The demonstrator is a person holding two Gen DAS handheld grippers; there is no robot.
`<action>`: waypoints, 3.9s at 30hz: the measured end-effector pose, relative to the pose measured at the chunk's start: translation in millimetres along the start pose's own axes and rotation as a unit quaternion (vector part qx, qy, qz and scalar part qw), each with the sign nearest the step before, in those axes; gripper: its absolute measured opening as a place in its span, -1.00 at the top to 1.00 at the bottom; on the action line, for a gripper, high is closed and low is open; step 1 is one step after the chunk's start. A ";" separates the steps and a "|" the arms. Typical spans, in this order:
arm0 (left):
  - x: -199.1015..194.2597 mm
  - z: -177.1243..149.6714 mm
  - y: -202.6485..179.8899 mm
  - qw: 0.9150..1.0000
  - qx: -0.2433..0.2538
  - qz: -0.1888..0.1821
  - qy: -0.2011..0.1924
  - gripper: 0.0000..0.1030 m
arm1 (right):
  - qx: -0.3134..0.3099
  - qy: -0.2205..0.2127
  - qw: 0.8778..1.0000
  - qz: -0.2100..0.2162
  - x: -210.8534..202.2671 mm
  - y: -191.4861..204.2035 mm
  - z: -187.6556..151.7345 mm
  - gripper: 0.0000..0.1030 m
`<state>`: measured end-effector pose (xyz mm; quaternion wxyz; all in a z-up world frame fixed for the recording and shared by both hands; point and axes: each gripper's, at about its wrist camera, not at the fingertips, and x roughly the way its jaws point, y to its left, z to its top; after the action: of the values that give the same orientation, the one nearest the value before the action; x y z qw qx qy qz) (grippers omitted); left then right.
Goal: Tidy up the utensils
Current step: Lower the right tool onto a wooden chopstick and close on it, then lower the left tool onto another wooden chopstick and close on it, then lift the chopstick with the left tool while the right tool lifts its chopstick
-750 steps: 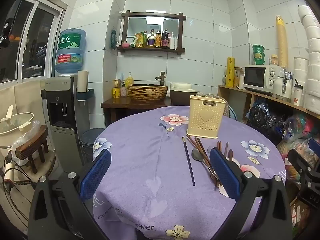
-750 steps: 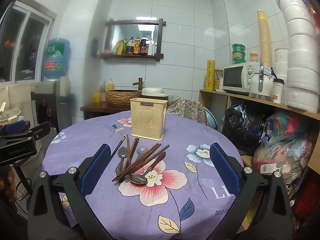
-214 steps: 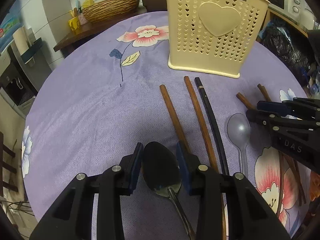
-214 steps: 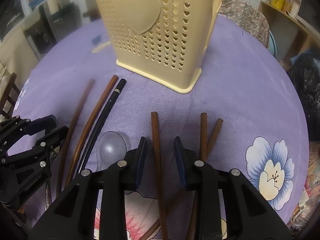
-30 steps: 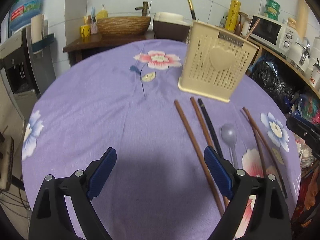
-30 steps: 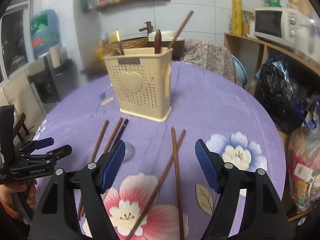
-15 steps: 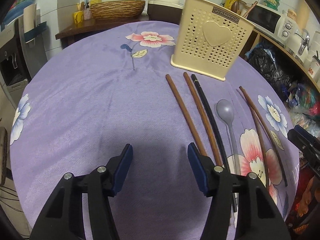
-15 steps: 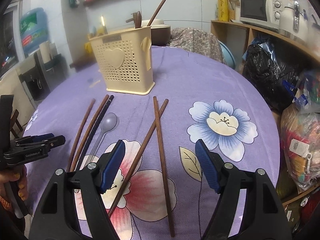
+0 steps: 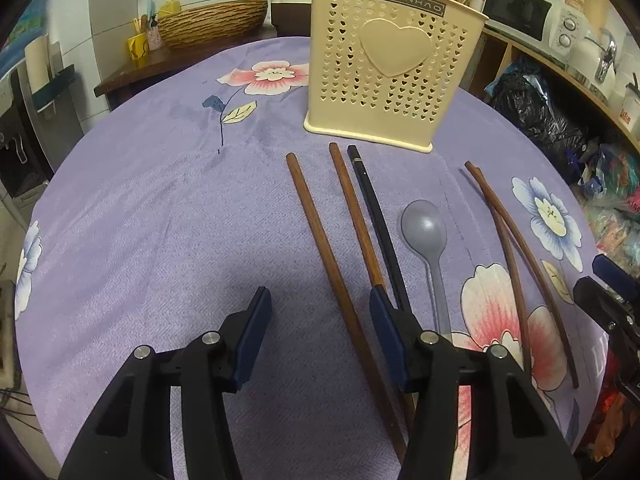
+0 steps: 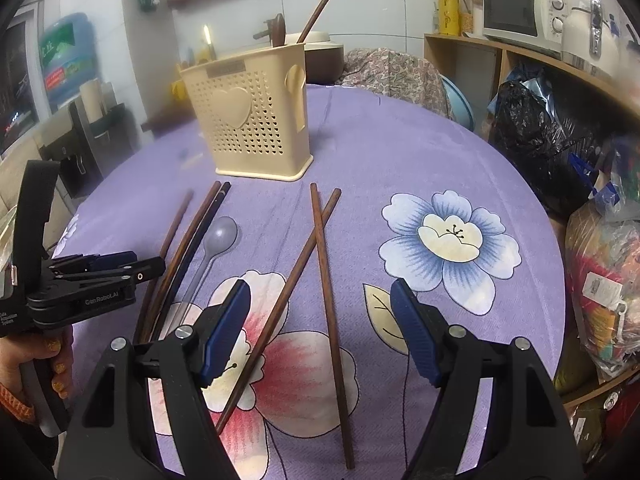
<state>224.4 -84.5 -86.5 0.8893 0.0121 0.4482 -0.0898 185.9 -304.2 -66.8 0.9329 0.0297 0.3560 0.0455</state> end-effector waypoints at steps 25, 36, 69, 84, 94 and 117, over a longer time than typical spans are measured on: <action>1.1 4.5 21.1 1.000 0.007 -0.014 0.006 0.09 | -0.085 0.101 0.991 0.029 112.7 10.1 83.6 0.57; 0.0 3.4 23.2 1.000 0.004 -0.020 0.005 0.09 | -0.088 0.142 0.986 0.019 138.2 9.3 96.7 0.70; 30.7 48.1 20.3 0.999 0.016 0.000 0.038 0.03 | -0.036 -0.026 0.993 0.111 -24.7 15.9 114.4 0.85; 49.6 76.4 14.4 0.997 0.034 0.034 0.063 0.25 | -0.046 -0.052 0.991 0.112 -46.1 21.4 115.1 0.85; 47.5 75.3 13.0 0.998 0.026 0.039 0.051 0.73 | -0.046 -0.051 0.991 0.115 -43.9 26.5 115.3 0.85; 32.0 78.4 17.5 1.000 0.004 0.011 0.013 0.78 | -0.045 -0.069 0.990 0.114 -52.7 29.6 110.7 0.85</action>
<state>308.3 -80.0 -66.2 0.8845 0.0211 0.4589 -0.0818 218.7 -282.9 53.1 0.9443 0.0314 0.2827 0.1654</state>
